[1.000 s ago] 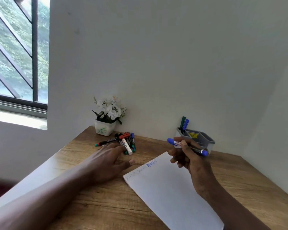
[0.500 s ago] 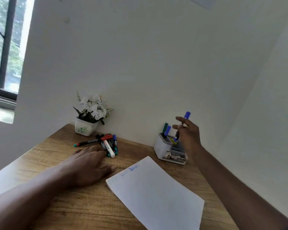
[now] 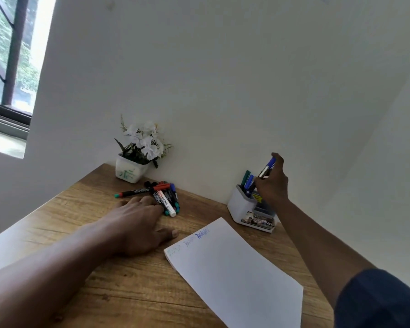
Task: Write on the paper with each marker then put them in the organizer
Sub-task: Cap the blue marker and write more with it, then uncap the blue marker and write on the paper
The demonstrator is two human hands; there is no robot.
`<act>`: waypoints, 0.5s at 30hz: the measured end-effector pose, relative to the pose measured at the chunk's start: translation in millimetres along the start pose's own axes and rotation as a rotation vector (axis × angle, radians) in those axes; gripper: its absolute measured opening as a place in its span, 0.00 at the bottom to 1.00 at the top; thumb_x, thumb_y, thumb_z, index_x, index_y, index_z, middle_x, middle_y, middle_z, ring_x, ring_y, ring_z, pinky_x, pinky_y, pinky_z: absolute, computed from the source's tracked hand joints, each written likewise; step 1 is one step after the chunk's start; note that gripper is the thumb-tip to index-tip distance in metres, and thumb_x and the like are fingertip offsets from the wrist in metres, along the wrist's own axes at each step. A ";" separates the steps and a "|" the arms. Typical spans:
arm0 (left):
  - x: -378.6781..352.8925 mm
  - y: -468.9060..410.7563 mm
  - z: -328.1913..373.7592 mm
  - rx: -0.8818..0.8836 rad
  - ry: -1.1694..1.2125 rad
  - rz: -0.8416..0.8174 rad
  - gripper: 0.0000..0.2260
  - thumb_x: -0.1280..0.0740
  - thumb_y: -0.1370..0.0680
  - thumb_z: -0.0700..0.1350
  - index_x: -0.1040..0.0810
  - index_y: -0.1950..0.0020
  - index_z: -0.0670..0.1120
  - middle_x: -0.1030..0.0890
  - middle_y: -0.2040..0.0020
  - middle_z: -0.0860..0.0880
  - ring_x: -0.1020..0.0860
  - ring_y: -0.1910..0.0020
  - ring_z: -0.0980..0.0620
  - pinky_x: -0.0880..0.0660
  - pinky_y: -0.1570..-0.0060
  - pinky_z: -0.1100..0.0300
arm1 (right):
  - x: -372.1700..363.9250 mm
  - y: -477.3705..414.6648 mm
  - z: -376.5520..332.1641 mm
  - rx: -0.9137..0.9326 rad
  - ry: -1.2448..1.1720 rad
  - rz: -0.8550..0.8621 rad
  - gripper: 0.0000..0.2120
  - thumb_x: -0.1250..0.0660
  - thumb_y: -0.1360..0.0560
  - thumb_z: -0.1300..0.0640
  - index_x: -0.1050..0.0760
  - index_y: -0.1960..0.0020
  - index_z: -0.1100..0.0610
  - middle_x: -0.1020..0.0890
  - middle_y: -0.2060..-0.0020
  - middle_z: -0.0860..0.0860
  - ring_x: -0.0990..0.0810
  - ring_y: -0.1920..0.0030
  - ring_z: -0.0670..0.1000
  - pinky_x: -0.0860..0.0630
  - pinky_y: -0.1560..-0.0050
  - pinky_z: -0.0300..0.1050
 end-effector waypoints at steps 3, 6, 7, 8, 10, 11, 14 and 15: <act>2.7 0.0 -2.4 -0.004 -0.001 0.016 0.33 0.44 0.23 0.72 0.36 0.22 0.57 0.37 0.21 0.53 0.40 0.22 0.50 0.40 0.24 0.47 | -22.0 7.1 11.7 0.028 0.163 -0.126 0.24 0.27 0.28 0.64 0.23 0.32 0.58 0.17 0.42 0.59 0.18 0.43 0.59 0.24 0.42 0.47; 3.3 -0.1 -3.4 -0.003 -0.005 0.015 0.33 0.44 0.23 0.72 0.36 0.22 0.58 0.36 0.22 0.53 0.39 0.22 0.50 0.40 0.24 0.47 | -38.2 13.2 22.1 0.009 0.228 -0.231 0.26 0.29 0.26 0.60 0.25 0.28 0.57 0.19 0.37 0.59 0.21 0.38 0.59 0.27 0.35 0.48; 3.1 -0.2 -3.3 -0.003 -0.005 0.013 0.33 0.44 0.23 0.72 0.36 0.22 0.58 0.36 0.22 0.53 0.40 0.22 0.50 0.40 0.24 0.47 | -40.1 12.8 25.9 -0.007 0.237 -0.248 0.27 0.30 0.25 0.59 0.27 0.26 0.56 0.20 0.36 0.60 0.21 0.37 0.59 0.27 0.34 0.49; 2.7 -0.3 -3.4 -0.002 -0.003 0.010 0.33 0.44 0.23 0.72 0.36 0.22 0.58 0.36 0.22 0.53 0.40 0.22 0.50 0.40 0.24 0.46 | -42.1 12.0 29.3 -0.022 0.246 -0.268 0.28 0.31 0.24 0.58 0.28 0.25 0.54 0.21 0.36 0.60 0.22 0.36 0.59 0.27 0.33 0.51; 2.5 -0.2 -3.4 0.002 -0.002 0.008 0.33 0.44 0.23 0.72 0.37 0.22 0.58 0.36 0.21 0.53 0.40 0.21 0.50 0.41 0.24 0.46 | -44.0 10.0 35.6 -0.053 0.254 -0.295 0.29 0.32 0.25 0.56 0.31 0.24 0.50 0.23 0.35 0.62 0.24 0.34 0.61 0.27 0.32 0.55; 2.5 -0.2 -3.4 0.004 -0.004 0.006 0.33 0.44 0.23 0.72 0.37 0.22 0.58 0.36 0.21 0.53 0.40 0.21 0.49 0.41 0.24 0.46 | -41.8 9.5 34.0 -0.048 0.255 -0.279 0.29 0.32 0.25 0.56 0.31 0.24 0.50 0.24 0.36 0.62 0.26 0.34 0.62 0.27 0.33 0.55; 2.2 0.4 -3.0 0.008 -0.001 -0.002 0.34 0.43 0.23 0.72 0.38 0.21 0.58 0.38 0.21 0.53 0.41 0.21 0.49 0.42 0.23 0.46 | -21.7 16.3 1.1 0.136 0.289 -0.089 0.25 0.32 0.25 0.60 0.26 0.28 0.52 0.23 0.40 0.60 0.26 0.37 0.61 0.25 0.40 0.56; 2.5 0.7 -3.0 0.007 0.001 0.001 0.34 0.43 0.23 0.72 0.38 0.21 0.58 0.38 0.21 0.53 0.42 0.21 0.49 0.42 0.23 0.46 | -16.6 23.1 -17.9 0.248 0.280 -0.028 0.23 0.33 0.26 0.62 0.25 0.31 0.53 0.22 0.43 0.58 0.25 0.39 0.60 0.24 0.43 0.54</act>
Point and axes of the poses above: each hand's wrist, its own y-axis away from the middle knuckle, its own x-axis out of the back of the hand, z = x × y, the point moved 9 cm from there along -y, towards the middle knuckle
